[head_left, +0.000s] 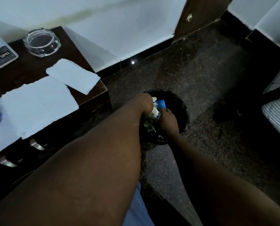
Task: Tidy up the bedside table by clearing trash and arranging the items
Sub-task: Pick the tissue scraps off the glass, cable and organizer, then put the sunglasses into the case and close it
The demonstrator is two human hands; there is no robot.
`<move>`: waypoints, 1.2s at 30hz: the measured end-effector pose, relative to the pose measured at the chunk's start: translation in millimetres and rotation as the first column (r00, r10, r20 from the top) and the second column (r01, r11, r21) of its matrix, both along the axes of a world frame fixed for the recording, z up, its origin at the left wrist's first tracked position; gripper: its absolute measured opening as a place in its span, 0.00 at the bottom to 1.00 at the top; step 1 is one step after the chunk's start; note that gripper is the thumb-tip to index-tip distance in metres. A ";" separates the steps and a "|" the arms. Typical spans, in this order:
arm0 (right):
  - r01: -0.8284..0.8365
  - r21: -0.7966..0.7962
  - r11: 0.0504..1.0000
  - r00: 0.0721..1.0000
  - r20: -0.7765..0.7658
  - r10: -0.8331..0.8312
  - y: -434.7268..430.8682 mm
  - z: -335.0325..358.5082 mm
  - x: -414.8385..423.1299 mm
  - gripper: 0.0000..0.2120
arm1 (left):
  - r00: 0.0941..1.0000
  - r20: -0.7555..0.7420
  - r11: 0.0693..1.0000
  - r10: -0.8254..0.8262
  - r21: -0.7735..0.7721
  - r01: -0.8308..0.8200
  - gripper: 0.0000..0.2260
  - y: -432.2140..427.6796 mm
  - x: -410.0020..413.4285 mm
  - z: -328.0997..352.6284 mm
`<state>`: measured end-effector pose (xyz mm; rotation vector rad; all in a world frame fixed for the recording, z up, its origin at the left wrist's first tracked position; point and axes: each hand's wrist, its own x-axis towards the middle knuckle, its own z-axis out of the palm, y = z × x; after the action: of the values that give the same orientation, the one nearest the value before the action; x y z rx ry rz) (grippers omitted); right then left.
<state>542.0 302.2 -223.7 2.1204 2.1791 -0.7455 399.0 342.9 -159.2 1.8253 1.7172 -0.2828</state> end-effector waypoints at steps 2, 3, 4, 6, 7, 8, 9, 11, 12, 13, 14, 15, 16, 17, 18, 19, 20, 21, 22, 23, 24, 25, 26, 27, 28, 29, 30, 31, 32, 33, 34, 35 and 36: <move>0.020 0.070 0.997 0.999 -0.046 -0.017 -4.4 10.1 -0.3 0.26 | 1.000 0.015 1.000 0.018 0.004 -0.018 0.17 -6.1 0.1 7.2; 0.030 0.104 0.994 0.998 -0.062 -0.024 -6.4 16.9 -0.6 0.24 | 0.999 0.025 1.000 0.027 0.009 -0.028 0.17 -9.7 1.2 12.7; 0.043 0.134 0.990 0.997 -0.072 -0.034 -7.9 21.9 -0.8 0.21 | 0.999 0.034 0.999 0.030 0.018 -0.031 0.17 -12.9 2.6 16.6; 0.068 0.180 0.981 0.995 -0.087 -0.053 -13.0 38.3 -2.6 0.17 | 0.998 0.052 0.998 0.039 0.046 -0.041 0.17 -22.0 6.1 27.7; 0.074 0.197 0.978 0.994 -0.095 -0.056 -15.6 48.6 -4.6 0.15 | 0.998 0.052 0.997 0.047 0.067 -0.050 0.16 -28.0 7.7 34.9; 0.076 0.217 0.973 0.993 -0.106 -0.054 -17.6 58.6 -6.7 0.13 | 0.995 0.062 0.993 0.074 0.090 -0.079 0.15 -33.0 8.9 41.0; 0.082 0.231 0.969 0.991 -0.118 -0.056 -19.4 68.7 -8.9 0.11 | 0.990 0.076 0.986 0.115 0.112 -0.124 0.14 -37.9 9.7 47.7; 0.103 0.254 0.962 0.985 -0.161 -0.063 -24.4 89.6 -14.3 0.10 | 0.976 0.082 0.957 0.200 0.199 -0.213 0.13 -51.6 6.2 65.1; 0.112 0.262 0.959 0.982 -0.176 -0.067 -27.7 99.1 -18.3 0.10 | 0.968 0.084 0.936 0.237 0.246 -0.250 0.13 -59.5 1.7 72.8; 0.118 0.270 0.955 0.981 -0.180 -0.070 -31.0 108.4 -22.3 0.10 | 0.959 0.088 0.916 0.270 0.284 -0.284 0.13 -67.2 -3.2 81.0; 0.119 0.278 0.953 0.981 -0.183 -0.069 -33.2 115.8 -24.9 0.10 | 0.950 0.093 0.896 0.299 0.315 -0.313 0.12 -73.5 -8.1 88.5; 0.114 0.278 0.954 0.980 -0.188 -0.063 -36.9 123.4 -28.9 0.09 | 0.938 0.110 0.875 0.330 0.338 -0.347 0.12 -81.8 -14.8 96.5; 0.108 0.278 0.954 0.979 -0.197 -0.053 -40.8 130.1 -32.9 0.09 | 0.926 0.134 0.856 0.352 0.353 -0.377 0.11 -90.1 -20.3 104.1; 0.095 0.280 0.955 0.978 -0.203 -0.038 -45.7 138.2 -37.9 0.09 | 0.915 0.160 0.838 0.369 0.368 -0.402 0.11 -98.5 -25.6 111.3; 0.072 0.282 0.957 0.978 -0.210 -0.012 -50.4 145.7 -43.3 0.09 | 0.906 0.186 0.815 0.381 0.396 -0.424 0.11 -106.9 -30.1 118.1; 0.044 0.284 0.958 0.977 -0.214 0.019 -54.7 152.4 -48.7 0.08 | 0.899 0.206 0.790 0.387 0.428 -0.438 0.11 -114.8 -32.9 124.0; 0.007 0.293 0.956 0.975 -0.215 0.059 -60.2 160.0 -55.6 0.07 | 0.891 0.222 0.762 0.396 0.463 -0.454 0.11 -123.7 -36.7 130.4; -0.028 0.308 0.951 0.973 -0.210 0.097 -65.7 167.8 -62.6 0.06 | 0.883 0.240 0.731 0.404 0.496 -0.469 0.11 -132.3 -40.5 135.6; -0.061 0.328 0.943 0.970 -0.202 0.133 -71.1 175.8 -70.2 0.06 | 0.872 0.260 0.699 0.415 0.522 -0.488 0.11 -140.9 -45.6 140.3; -0.091 0.348 0.933 0.966 -0.195 0.167 -76.3 184.4 -78.5 0.07 | 0.859 0.281 0.668 0.428 0.542 -0.510 0.12 -149.3 -52.1 144.3; -0.118 0.364 0.924 0.962 -0.190 0.198 -80.3 191.6 -86.9 0.07 | 0.848 0.298 0.643 0.439 0.555 -0.528 0.12 -156.7 -59.8 147.1; -0.149 0.377 0.914 0.955 -0.186 0.232 -85.3 198.9 -96.8 0.08 | 0.836 0.310 0.619 0.452 0.567 -0.544 0.13 -165.6 -70.0 149.8; -0.179 0.391 0.903 0.946 -0.183 0.267 -90.0 205.6 -107.2 0.07 | 0.827 0.315 0.602 0.466 0.572 -0.557 0.13 -175.1 -80.7 151.7; -0.209 0.409 0.888 0.935 -0.183 0.304 -94.9 211.7 -119.1 0.06 | 0.817 0.315 0.587 0.483 0.576 -0.569 0.13 -185.4 -93.9 153.3; -0.237 0.425 0.874 0.921 -0.187 0.341 -98.6 216.8 -131.9 0.06 | 0.809 0.313 0.574 0.498 0.580 -0.578 0.13 -196.0 -107.9 154.6; -0.269 0.427 0.863 0.906 -0.193 0.377 -101.5 221.4 -143.7 0.05 | 0.800 0.314 0.563 0.511 0.582 -0.587 0.13 -205.5 -121.3 156.2; -0.307 0.413 0.857 0.889 -0.197 0.413 -104.1 224.5 -159.2 0.04 | 0.788 0.319 0.550 0.526 0.579 -0.602 0.13 -216.8 -136.9 157.7; -0.348 0.388 0.853 0.875 -0.193 0.445 -107.1 228.1 -174.3 0.03 | 0.775 0.327 0.539 0.540 0.573 -0.617 0.14 -227.9 -151.7 159.6; -0.390 0.358 0.848 0.858 -0.192 0.476 -110.6 230.3 -191.1 0.01 | 0.762 0.335 0.528 0.554 0.566 -0.633 0.14 -240.0 -167.4 161.3; -0.424 0.335 0.841 0.840 -0.200 0.504 -115.1 232.5 -208.8 0.02 | 0.755 0.336 0.519 0.563 0.567 -0.640 0.14 -252.5 -183.2 163.2; -0.450 0.322 0.833 0.822 -0.215 0.527 -119.3 233.5 -223.7 0.03 | 0.754 0.334 0.514 0.566 0.572 -0.639 0.14 -263.6 -196.5 164.8; -0.478 0.320 0.818 0.798 -0.230 0.557 -126.1 234.5 -241.8 0.04 | 0.754 0.320 0.509 0.574 0.581 -0.635 0.14 -276.7 -212.0 165.3; -0.503 0.322 0.802 0.775 -0.242 0.583 -132.5 233.5 -258.8 0.04 | 0.758 0.301 0.511 0.578 0.591 -0.624 0.13 -289.0 -225.6 164.9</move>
<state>283.2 169.6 9.8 1.3369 2.9947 -0.8539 173.4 54.0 5.6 1.4526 2.4822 0.7902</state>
